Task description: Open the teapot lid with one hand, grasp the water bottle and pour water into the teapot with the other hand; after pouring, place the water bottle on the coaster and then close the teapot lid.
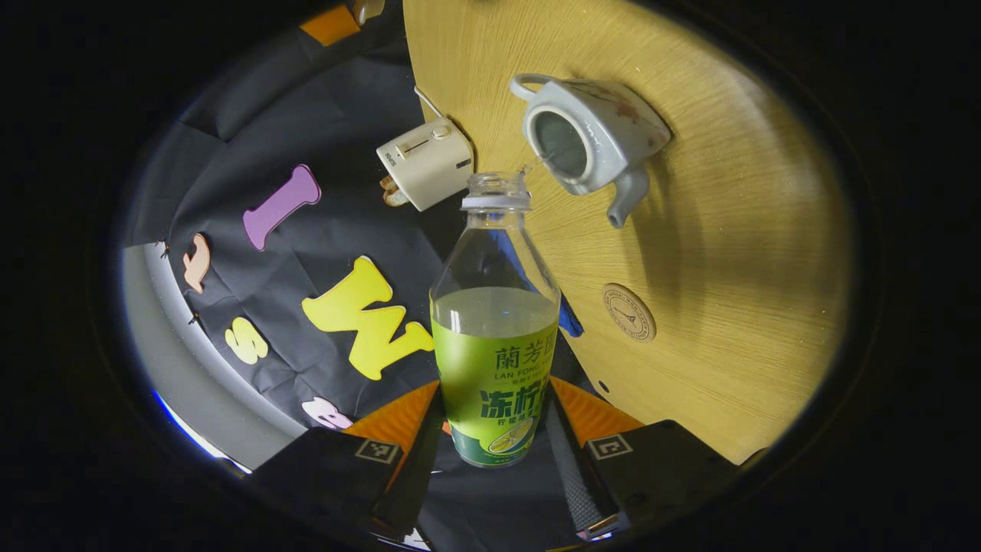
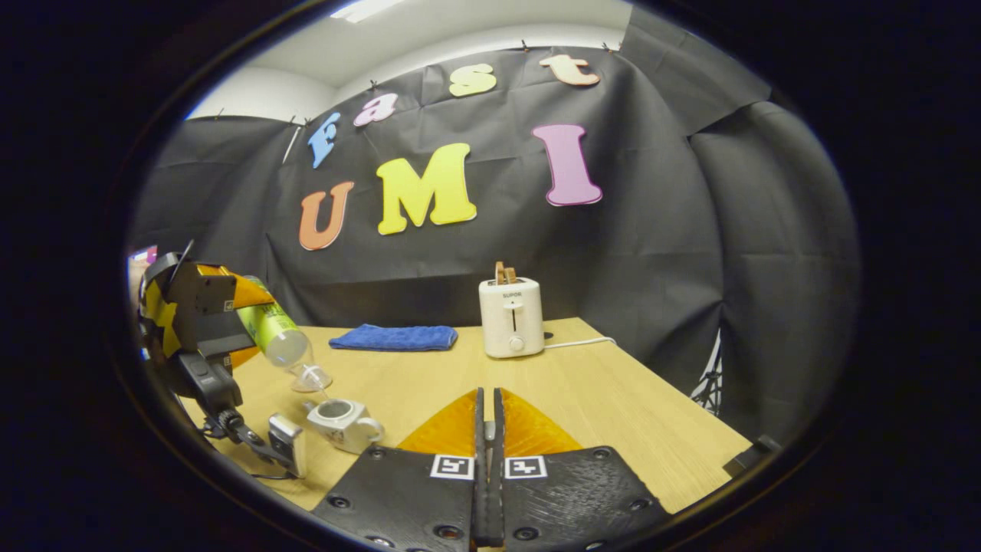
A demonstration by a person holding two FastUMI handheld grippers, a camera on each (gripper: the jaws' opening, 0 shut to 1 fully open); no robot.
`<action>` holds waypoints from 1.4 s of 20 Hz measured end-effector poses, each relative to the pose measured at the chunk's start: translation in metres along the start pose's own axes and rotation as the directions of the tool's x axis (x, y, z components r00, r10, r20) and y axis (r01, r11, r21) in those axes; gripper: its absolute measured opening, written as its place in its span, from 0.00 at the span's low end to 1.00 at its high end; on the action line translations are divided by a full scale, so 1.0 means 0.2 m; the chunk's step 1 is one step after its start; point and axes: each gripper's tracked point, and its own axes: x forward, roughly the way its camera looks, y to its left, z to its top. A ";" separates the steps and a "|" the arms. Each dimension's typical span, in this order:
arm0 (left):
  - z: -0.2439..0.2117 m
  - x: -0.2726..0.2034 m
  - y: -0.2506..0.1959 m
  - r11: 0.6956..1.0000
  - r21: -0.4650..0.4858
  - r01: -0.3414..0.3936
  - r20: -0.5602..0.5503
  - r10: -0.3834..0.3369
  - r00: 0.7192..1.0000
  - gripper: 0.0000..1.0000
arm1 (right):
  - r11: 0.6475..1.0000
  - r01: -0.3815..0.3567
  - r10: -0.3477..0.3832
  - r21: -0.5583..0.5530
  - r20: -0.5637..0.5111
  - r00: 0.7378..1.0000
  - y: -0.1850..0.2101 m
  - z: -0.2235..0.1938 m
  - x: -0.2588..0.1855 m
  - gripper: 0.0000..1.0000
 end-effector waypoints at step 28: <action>-0.02 -0.02 -0.10 0.891 -0.443 0.099 0.073 -0.074 0.995 0.73 | 1.000 0.020 -0.020 0.006 0.006 1.000 0.01 0.04 -0.03 0.00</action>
